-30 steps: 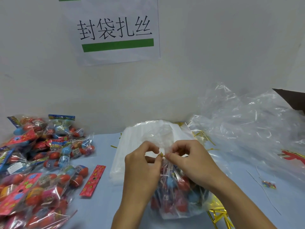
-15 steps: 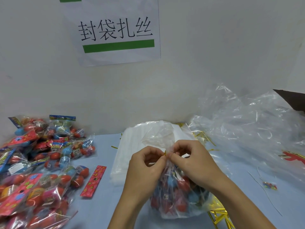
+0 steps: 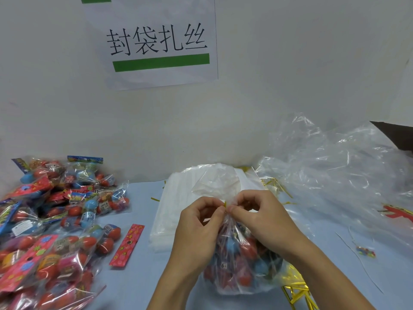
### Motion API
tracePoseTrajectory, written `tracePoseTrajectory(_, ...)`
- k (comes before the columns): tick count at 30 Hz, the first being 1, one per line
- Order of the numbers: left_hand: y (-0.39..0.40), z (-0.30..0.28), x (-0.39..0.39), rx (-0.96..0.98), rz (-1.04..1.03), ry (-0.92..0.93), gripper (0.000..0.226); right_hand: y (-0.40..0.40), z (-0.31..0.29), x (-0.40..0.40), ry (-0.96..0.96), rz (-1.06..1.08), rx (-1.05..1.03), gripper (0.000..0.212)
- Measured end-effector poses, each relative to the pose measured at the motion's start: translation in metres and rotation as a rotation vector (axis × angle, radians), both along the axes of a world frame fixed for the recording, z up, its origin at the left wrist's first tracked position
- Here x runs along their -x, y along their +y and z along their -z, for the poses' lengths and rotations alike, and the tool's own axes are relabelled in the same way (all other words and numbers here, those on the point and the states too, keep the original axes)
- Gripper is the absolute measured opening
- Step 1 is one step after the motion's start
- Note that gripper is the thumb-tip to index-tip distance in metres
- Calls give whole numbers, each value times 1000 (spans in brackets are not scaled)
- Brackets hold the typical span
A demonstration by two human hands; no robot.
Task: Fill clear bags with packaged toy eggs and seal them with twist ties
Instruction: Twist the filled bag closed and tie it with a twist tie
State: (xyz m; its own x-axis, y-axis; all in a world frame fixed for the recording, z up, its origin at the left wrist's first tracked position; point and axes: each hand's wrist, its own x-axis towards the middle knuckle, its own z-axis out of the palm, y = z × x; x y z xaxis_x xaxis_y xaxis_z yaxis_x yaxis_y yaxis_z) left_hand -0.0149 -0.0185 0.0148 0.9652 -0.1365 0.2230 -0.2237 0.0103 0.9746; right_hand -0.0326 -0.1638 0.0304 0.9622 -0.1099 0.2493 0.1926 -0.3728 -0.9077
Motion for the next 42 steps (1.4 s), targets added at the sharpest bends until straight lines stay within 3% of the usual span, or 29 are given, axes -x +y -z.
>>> tracePoseTrajectory(17, -2, 2, -4, 32, 10, 138, 15, 2, -3, 2, -12, -36, 5, 14)
tracePoseTrajectory(21, -1, 0, -3, 55, 37, 148, 25, 0, -2, 1, 11, -56, -71, 17)
tracePoseTrajectory(32, 2, -6, 3, -84, 24, -107, 18, -4, -2, 1, 125, -58, -209, 21)
tracePoseTrajectory(35, 1, -7, 4, -51, -19, -74, 18, -5, -2, 1, 116, -65, -195, 31)
tracePoseTrajectory(42, 2, -10, 4, -12, 11, 37, 11, -6, -2, 1, 102, -66, -157, 25)
